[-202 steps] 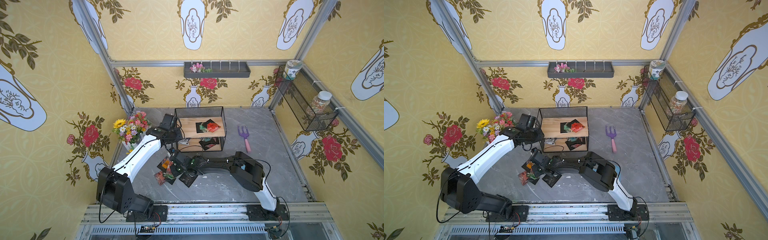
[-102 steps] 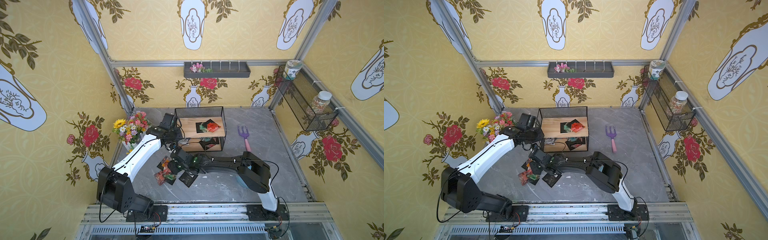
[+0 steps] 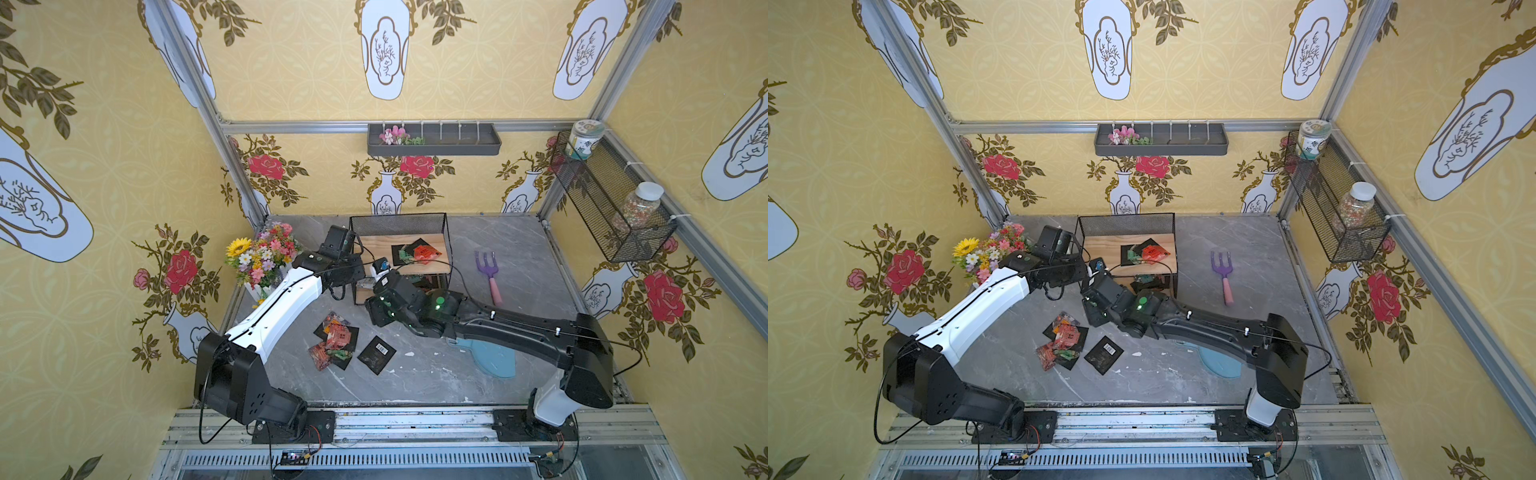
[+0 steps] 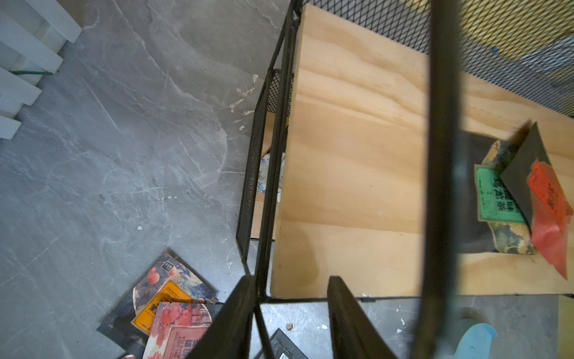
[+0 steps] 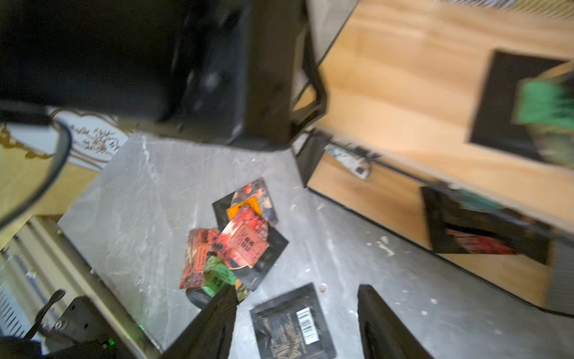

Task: Remove the tea bags from the shelf
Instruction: Pick up the tea bag from the shelf.

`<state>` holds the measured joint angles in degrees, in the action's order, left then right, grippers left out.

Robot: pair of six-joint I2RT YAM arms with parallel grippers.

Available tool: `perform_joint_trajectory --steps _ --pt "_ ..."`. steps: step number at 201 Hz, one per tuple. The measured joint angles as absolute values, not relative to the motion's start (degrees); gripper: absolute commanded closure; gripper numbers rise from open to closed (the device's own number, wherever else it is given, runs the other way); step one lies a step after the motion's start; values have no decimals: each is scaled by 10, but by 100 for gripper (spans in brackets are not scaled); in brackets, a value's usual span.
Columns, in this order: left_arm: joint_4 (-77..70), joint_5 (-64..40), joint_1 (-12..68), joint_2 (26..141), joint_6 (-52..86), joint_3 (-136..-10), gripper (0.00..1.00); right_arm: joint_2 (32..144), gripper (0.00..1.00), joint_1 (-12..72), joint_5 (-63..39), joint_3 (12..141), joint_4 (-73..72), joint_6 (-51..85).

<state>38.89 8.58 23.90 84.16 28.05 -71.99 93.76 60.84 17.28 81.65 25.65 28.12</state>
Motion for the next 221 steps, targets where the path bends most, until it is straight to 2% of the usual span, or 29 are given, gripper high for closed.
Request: perform_joint_trajectory --steps 48,100,189,221 --pt "389 86 239 842 280 -720 56 979 35 491 232 966 393 309" --pt "388 85 239 842 279 -719 56 1088 34 440 242 1107 515 340" --pt "387 85 239 844 279 -719 56 1165 31 390 195 1171 565 336" --pt "388 85 239 844 279 -720 56 1179 34 380 185 1177 571 336"
